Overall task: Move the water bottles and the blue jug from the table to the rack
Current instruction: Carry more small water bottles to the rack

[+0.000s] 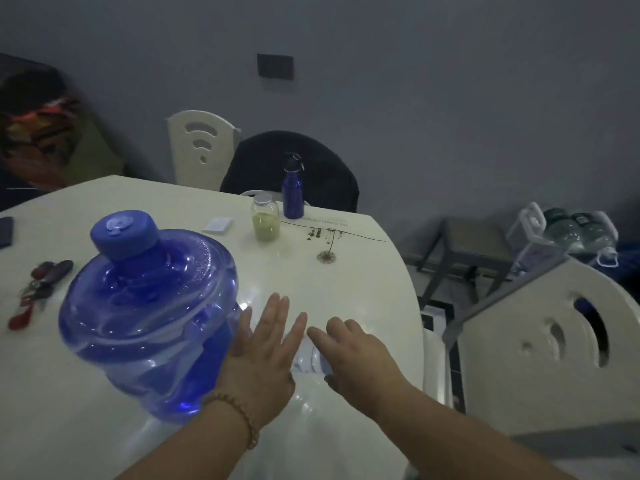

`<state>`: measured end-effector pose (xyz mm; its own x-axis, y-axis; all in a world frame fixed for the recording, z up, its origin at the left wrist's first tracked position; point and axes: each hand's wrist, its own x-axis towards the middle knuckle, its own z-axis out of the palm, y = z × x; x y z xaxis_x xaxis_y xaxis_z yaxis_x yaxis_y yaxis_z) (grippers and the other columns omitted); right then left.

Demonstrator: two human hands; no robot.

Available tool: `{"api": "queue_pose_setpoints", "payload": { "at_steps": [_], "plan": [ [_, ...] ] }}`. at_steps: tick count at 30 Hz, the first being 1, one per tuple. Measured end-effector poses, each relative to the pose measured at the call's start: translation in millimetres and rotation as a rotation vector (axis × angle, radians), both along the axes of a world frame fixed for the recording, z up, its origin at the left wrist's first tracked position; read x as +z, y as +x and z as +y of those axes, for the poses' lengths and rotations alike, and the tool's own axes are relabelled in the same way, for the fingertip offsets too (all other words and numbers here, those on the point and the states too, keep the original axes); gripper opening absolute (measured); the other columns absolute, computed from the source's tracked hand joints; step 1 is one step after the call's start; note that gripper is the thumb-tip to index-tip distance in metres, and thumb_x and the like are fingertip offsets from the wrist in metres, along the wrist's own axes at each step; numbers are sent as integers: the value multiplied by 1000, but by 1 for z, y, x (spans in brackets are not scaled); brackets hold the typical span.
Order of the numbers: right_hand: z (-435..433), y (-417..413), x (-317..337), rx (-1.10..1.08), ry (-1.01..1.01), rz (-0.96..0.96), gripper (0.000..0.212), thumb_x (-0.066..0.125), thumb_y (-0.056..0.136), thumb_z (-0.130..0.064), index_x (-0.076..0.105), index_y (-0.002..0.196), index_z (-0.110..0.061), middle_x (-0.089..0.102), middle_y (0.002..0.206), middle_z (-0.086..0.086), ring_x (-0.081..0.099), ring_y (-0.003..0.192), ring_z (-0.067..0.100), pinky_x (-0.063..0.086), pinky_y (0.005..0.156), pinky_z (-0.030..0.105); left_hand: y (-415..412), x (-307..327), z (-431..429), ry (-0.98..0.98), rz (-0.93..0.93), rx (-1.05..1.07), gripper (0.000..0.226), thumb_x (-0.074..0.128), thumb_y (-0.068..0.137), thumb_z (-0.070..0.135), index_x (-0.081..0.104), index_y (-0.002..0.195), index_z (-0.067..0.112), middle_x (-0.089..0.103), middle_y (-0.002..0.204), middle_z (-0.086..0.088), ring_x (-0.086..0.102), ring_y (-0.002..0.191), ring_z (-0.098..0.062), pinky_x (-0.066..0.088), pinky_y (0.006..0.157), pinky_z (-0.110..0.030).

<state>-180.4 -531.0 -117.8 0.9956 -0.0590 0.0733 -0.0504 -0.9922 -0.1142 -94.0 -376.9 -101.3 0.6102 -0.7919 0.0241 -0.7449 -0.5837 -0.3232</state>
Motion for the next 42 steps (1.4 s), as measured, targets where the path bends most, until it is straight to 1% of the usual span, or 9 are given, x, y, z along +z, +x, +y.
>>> {"api": "queue_pose_setpoints", "payload": {
  "at_steps": [3,10,14,17,21,25,29,32,42],
  "plan": [
    [-7,-36,-20,-30,6,45,77,86,58,-27,49,125,-19,56,105,6,56,80,25,48,56,31,-26,-37,-8,70,126,-78,81,32,94,55,-24,143,23,-30,149,-13,-40,127,-32,-35,92,-52],
    [-20,-85,-82,-76,51,98,70,78,66,-19,46,128,-11,57,108,12,57,81,30,53,61,39,-49,-97,-14,69,271,-53,82,37,90,59,-15,147,31,-9,157,-12,-10,141,-41,-1,111,-56],
    [-17,-92,-101,-67,-60,94,65,70,71,-30,47,129,-10,57,120,13,53,113,39,41,98,52,-50,-115,-12,1,320,-81,84,55,82,55,2,145,34,32,148,-15,29,133,-39,25,104,-56],
    [-14,-85,-103,8,-144,136,83,71,70,-45,39,139,-13,48,138,16,38,130,42,29,105,60,-50,-126,-10,-83,263,-105,87,75,67,49,27,137,29,57,123,-16,51,113,-40,41,91,-55],
    [-10,-76,-108,26,-123,174,92,76,70,-43,28,143,-13,48,138,17,46,122,43,41,94,57,-52,-135,-7,-106,188,-111,81,75,68,46,34,135,25,60,118,-17,53,113,-42,34,100,-60],
    [-10,-76,-105,24,-111,228,91,74,75,-39,23,145,-12,45,140,19,54,111,41,50,85,51,-50,-136,-3,-126,184,-151,80,78,67,40,36,133,24,61,112,-17,57,104,-38,42,95,-54],
    [-8,-86,-94,38,-149,248,79,54,92,-33,5,150,-14,28,151,16,49,113,37,45,87,45,-48,-130,-3,-158,190,-240,83,82,64,39,37,131,22,60,104,-16,57,92,-34,47,85,-48],
    [-15,-105,-78,-30,-188,233,86,58,90,-35,-3,148,-16,30,150,15,49,115,35,45,90,44,-53,-116,-16,-191,167,-335,81,79,66,38,37,133,19,59,107,-18,56,94,-36,47,86,-48],
    [-87,-204,49,-343,-333,60,85,59,87,-43,7,149,-18,37,146,13,50,118,31,46,95,43,-110,11,-142,-319,9,-625,81,79,69,23,31,134,21,56,116,-20,52,104,-38,42,94,-52]
  ]
}}
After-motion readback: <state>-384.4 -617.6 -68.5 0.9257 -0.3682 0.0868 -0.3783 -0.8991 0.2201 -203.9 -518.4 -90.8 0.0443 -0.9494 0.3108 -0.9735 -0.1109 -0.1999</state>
